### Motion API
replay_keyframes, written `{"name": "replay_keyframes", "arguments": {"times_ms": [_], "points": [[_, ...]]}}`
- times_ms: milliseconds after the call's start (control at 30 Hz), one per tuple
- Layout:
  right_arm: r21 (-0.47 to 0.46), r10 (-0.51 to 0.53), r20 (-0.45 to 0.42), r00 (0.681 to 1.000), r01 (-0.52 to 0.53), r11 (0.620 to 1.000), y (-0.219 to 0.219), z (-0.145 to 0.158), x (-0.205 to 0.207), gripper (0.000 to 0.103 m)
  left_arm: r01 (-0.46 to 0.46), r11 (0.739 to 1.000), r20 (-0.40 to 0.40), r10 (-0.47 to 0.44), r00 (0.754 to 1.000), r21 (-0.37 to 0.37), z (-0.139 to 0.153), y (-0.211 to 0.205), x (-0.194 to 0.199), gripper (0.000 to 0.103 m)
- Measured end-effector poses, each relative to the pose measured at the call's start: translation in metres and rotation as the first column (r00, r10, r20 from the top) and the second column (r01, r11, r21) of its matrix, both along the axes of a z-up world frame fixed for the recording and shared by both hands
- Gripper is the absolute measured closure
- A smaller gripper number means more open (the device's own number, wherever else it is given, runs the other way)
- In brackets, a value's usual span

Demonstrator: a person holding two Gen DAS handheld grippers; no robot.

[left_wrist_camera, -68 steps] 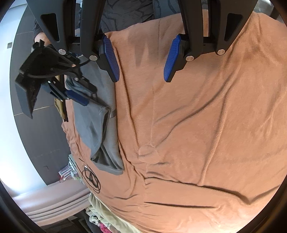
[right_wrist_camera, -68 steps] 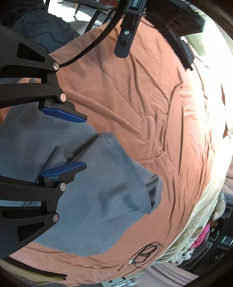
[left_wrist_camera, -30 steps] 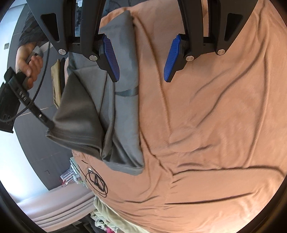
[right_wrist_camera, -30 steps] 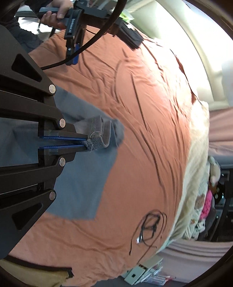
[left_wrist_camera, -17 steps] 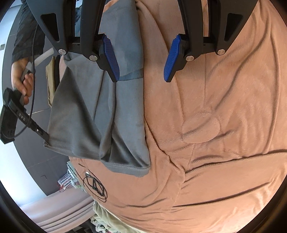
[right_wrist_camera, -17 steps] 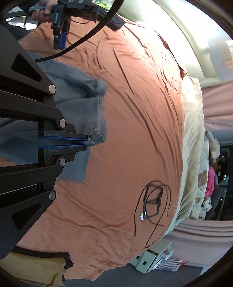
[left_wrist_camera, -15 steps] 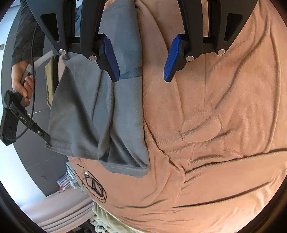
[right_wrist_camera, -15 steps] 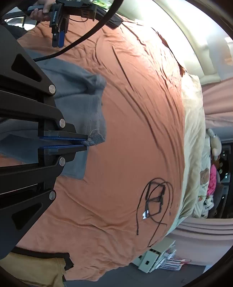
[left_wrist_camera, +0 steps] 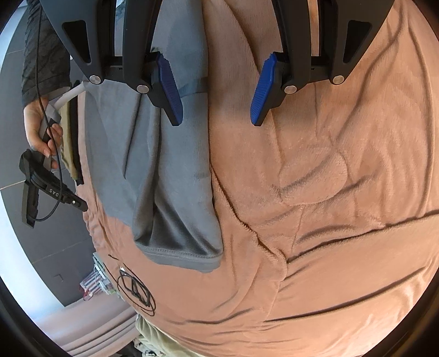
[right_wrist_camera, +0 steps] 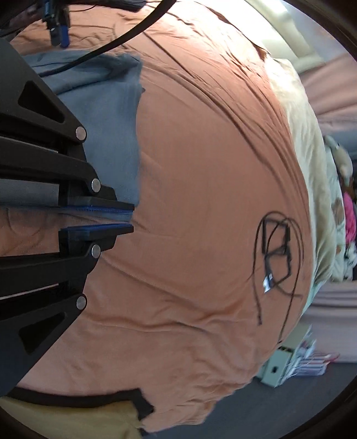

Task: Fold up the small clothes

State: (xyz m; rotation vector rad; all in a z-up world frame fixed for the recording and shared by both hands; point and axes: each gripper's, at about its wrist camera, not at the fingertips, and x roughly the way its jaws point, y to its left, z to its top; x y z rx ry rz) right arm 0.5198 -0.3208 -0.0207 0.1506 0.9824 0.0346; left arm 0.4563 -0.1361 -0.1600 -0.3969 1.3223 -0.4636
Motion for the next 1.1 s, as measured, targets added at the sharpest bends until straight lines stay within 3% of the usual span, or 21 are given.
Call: {"name": "replay_keyframes", "arguments": {"times_ms": [67, 133, 267, 433, 600, 667, 733, 900, 1100], "points": [[0.017, 0.009, -0.002, 1.0, -0.009, 1.0, 0.001, -0.002, -0.003, 0.061, 0.006, 1.0, 0.006, -0.006, 1.0, 0.006, 0.0, -0.002, 0.002, 0.05], [0.02, 0.017, -0.007, 1.0, -0.017, 1.0, 0.002, -0.005, -0.005, 0.054, 0.011, 1.0, 0.01, -0.011, 1.0, 0.011, -0.001, -0.003, 0.004, 0.05], [0.039, 0.039, -0.045, 0.998, -0.038, 0.999, 0.003, -0.021, 0.002, 0.054, 0.013, 1.0, 0.013, -0.014, 1.0, 0.026, -0.005, -0.008, 0.012, 0.05], [-0.008, 0.045, -0.115, 0.992, -0.046, 0.999, 0.007, -0.046, 0.018, 0.054, 0.008, 0.999, 0.021, -0.008, 1.0, 0.035, -0.008, -0.011, 0.022, 0.05], [-0.105, -0.072, -0.111, 0.991, 0.061, 0.993, -0.001, -0.053, 0.029, 0.054, -0.006, 0.999, 0.036, 0.004, 0.999, 0.05, -0.008, -0.016, 0.037, 0.05], [-0.082, -0.086, -0.113, 0.99, 0.077, 0.994, -0.004, -0.05, 0.029, 0.054, -0.013, 0.999, 0.042, 0.011, 0.999, 0.047, -0.008, -0.015, 0.042, 0.05], [-0.119, -0.076, -0.097, 0.992, 0.064, 0.991, 0.001, -0.041, 0.025, 0.054, -0.024, 0.999, 0.048, 0.022, 0.999, 0.037, -0.008, -0.015, 0.05, 0.05], [-0.127, 0.016, -0.062, 0.998, -0.024, 0.992, 0.015, -0.01, 0.002, 0.054, -0.034, 0.999, 0.059, 0.032, 0.998, 0.037, -0.006, -0.018, 0.068, 0.05], [-0.141, 0.112, -0.054, 0.992, -0.119, 0.983, 0.036, 0.007, -0.041, 0.054, -0.05, 0.998, 0.084, 0.047, 0.995, 0.034, 0.003, -0.022, 0.09, 0.05]]}}
